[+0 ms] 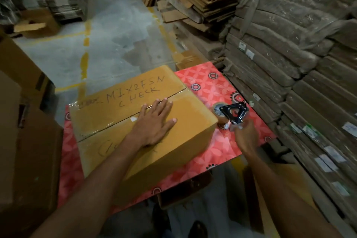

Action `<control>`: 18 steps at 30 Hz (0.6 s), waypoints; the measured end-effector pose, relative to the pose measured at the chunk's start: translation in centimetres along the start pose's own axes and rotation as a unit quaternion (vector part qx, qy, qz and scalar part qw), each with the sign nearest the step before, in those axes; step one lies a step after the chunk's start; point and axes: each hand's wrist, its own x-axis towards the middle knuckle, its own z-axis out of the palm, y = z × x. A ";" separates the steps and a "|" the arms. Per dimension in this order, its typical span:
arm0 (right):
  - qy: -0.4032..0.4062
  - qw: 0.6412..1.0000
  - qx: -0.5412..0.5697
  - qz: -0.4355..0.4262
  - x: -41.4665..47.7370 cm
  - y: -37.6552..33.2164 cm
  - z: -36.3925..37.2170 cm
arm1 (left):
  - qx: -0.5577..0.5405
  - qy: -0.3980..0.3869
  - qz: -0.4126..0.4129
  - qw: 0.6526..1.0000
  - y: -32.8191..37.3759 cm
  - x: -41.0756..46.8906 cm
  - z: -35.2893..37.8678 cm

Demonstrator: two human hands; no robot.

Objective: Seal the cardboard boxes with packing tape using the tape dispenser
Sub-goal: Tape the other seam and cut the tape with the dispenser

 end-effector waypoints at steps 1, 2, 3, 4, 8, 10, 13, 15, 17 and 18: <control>-0.035 0.994 -0.092 0.044 1.5 1.9 0.2 | 0.005 0.003 0.004 1.000 0.1 0.3 0.0; -0.083 0.980 -0.167 0.067 3.0 3.8 0.7 | 0.010 0.004 0.011 1.000 0.2 0.6 0.1; -0.115 0.967 -0.216 0.071 3.8 4.7 1.2 | 0.013 0.002 0.021 1.000 0.1 0.9 0.0; -0.127 0.959 -0.246 0.066 4.5 5.5 1.8 | 0.012 0.002 0.033 0.999 0.1 1.2 0.0; -0.151 0.940 -0.304 0.027 6.5 6.4 4.0 | 0.016 0.006 0.071 0.997 -0.8 2.5 0.2; -0.149 0.939 -0.306 0.044 7.0 5.7 4.5 | 0.015 0.017 0.092 0.995 -1.2 3.0 0.1; -0.126 0.970 -0.184 0.094 6.7 2.0 4.1 | 0.012 0.024 0.123 0.992 -1.7 3.9 0.1; -0.100 0.982 -0.065 0.144 6.5 -2.0 3.2 | -0.022 0.014 0.143 0.989 -2.1 4.6 -0.4; -0.099 0.978 0.049 0.177 6.3 -6.4 2.2 | -0.128 0.009 0.136 0.982 -2.4 6.0 -1.7; -0.113 0.971 0.111 0.181 6.3 -8.4 1.7 | -0.207 0.023 0.116 0.971 -2.4 6.7 -2.6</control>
